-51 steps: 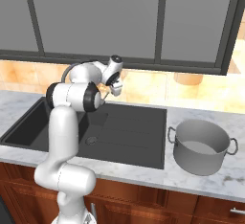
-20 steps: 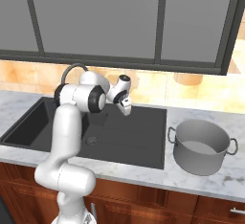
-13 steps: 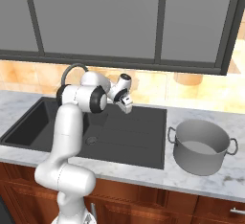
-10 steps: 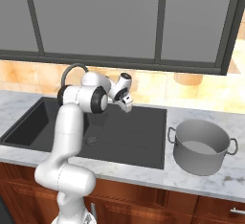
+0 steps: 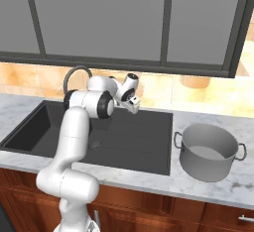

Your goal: Dump the tomato from the pot into the sink. Then turn on the water and wash the tomato. Then turn off the water and put the tomato back in the pot.

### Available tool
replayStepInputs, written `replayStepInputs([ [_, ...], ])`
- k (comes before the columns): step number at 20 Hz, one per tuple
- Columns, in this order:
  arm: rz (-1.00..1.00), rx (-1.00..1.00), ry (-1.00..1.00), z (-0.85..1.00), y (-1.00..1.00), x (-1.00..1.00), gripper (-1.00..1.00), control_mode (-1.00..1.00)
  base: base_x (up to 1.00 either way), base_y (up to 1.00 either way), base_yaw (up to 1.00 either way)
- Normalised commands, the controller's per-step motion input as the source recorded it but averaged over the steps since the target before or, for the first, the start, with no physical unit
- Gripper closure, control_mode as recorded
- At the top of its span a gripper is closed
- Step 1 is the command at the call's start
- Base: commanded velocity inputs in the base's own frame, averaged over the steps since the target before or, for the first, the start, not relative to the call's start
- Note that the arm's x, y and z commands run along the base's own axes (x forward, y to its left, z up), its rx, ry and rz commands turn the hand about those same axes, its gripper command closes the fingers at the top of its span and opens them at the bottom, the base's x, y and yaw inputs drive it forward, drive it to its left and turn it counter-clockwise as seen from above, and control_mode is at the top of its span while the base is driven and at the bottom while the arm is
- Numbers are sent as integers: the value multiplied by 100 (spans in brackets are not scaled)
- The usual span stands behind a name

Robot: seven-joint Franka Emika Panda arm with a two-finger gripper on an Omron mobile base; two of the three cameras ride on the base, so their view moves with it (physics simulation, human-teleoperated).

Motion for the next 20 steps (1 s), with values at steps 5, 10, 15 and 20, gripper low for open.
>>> replayStepInputs([
  [5,11,-3,0,-23,37,22,-100,-100,0,0,0],
  [10,9,-2,0,-24,52,23,-100,-100,0,0,0],
  [15,9,-2,0,-14,60,11,-100,-100,0,0,0],
  [20,9,-3,0,-2,84,0,-100,-100,0,0,0],
])
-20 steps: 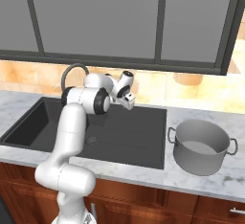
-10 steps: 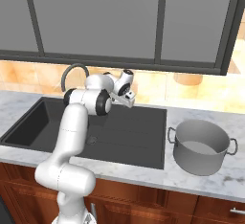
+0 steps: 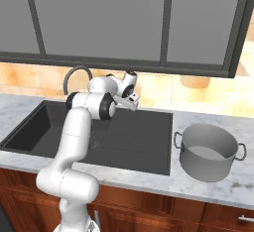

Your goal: Dump the tomato from the pot into the sink. Then turn on the water and wash the tomato. Then turn off the water and put the tomato back in the pot.

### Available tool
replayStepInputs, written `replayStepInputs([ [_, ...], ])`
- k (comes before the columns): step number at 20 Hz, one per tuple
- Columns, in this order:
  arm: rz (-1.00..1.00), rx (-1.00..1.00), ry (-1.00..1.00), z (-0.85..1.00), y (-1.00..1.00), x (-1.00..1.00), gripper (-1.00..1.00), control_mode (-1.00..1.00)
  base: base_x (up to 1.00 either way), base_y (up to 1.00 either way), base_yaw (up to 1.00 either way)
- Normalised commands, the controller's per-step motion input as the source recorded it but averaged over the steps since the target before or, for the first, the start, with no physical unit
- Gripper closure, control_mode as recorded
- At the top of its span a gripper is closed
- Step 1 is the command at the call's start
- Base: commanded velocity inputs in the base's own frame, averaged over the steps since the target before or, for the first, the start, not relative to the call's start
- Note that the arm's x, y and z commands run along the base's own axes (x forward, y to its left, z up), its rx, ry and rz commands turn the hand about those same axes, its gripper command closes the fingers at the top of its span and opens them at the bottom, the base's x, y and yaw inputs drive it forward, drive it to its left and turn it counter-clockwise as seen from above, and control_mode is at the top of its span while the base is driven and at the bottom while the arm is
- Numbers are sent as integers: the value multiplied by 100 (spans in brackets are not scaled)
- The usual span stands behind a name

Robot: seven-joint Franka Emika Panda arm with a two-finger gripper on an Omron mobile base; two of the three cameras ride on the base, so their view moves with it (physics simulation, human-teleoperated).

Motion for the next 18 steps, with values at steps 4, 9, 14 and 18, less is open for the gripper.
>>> replayStepInputs([
  [4,9,-2,-6,0,73,0,-100,-100,0,0,0],
  [9,3,-2,-18,41,19,-19,-100,-100,0,0,0],
  [14,0,-14,-18,68,0,-87,-100,-100,0,0,0],
  [18,0,-16,-9,58,0,-100,-100,-100,0,0,0],
])
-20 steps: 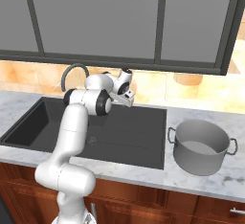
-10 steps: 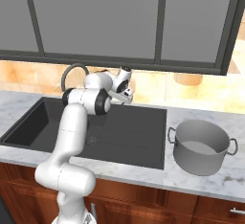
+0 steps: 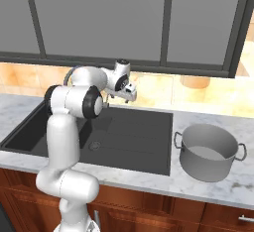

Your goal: Dump the tomato from the pot into the sink. Then turn on the water and wash the tomato. Then turn off the water and put the tomato back in the pot.

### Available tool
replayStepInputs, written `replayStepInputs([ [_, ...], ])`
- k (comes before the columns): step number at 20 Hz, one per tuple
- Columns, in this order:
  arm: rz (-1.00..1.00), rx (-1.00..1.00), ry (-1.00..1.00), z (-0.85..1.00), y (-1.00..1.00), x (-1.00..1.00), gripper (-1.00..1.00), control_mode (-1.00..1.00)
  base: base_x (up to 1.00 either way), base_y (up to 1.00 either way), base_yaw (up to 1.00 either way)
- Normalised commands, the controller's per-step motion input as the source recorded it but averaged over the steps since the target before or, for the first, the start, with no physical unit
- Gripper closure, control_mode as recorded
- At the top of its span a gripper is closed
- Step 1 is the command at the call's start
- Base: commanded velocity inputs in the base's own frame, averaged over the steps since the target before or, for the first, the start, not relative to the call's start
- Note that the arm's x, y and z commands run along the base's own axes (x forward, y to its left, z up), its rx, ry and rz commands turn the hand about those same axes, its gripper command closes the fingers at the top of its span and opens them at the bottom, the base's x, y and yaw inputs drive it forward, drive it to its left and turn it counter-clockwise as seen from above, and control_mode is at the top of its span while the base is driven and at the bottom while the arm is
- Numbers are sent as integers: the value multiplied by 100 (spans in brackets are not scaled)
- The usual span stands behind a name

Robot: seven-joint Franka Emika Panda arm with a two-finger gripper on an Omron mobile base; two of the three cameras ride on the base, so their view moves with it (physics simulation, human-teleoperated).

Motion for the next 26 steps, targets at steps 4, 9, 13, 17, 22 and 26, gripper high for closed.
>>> replayStepInputs([
  [4,0,-11,0,37,4,-100,-100,-100,0,0,0],
  [9,0,-2,0,13,25,-100,-100,-100,0,0,0],
  [13,0,0,7,33,54,-86,-100,-100,0,0,0],
  [17,1,0,11,39,77,-73,-100,-100,0,0,0],
  [22,1,0,10,26,88,-72,-100,-100,0,0,0],
  [26,0,0,8,14,87,-71,-100,-100,0,0,0],
])
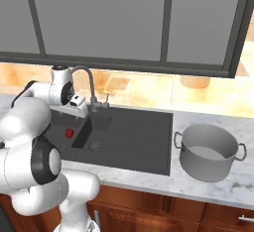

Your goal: Dump the tomato from the pot into the sink. Then turn on the water and wash the tomato. Then turn off the water and put the tomato back in the pot.

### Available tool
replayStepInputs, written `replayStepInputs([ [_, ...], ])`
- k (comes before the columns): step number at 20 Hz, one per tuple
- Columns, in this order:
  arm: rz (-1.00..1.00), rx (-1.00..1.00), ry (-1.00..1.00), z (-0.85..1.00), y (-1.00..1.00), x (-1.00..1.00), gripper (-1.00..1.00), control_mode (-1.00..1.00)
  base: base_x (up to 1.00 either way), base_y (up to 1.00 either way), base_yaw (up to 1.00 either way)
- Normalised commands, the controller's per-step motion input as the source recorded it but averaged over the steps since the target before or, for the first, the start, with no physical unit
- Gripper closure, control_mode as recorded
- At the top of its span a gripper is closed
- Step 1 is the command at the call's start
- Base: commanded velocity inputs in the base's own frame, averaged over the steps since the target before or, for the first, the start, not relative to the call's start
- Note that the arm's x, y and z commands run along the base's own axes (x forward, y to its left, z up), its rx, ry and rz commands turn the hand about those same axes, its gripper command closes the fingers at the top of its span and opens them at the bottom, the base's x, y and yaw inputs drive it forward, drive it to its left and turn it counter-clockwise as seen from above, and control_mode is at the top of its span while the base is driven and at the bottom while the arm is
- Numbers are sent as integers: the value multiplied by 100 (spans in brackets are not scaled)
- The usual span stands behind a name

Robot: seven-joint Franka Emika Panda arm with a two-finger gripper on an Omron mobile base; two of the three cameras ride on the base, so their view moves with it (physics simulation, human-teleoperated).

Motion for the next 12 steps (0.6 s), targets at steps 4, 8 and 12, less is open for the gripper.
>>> replayStepInputs([
  [4,0,0,7,1,74,-39,-100,-100,0,0,0],
  [8,1,0,6,-1,65,-1,-100,-100,0,0,0],
  [12,0,0,6,-9,55,12,-100,-100,0,0,0],
])
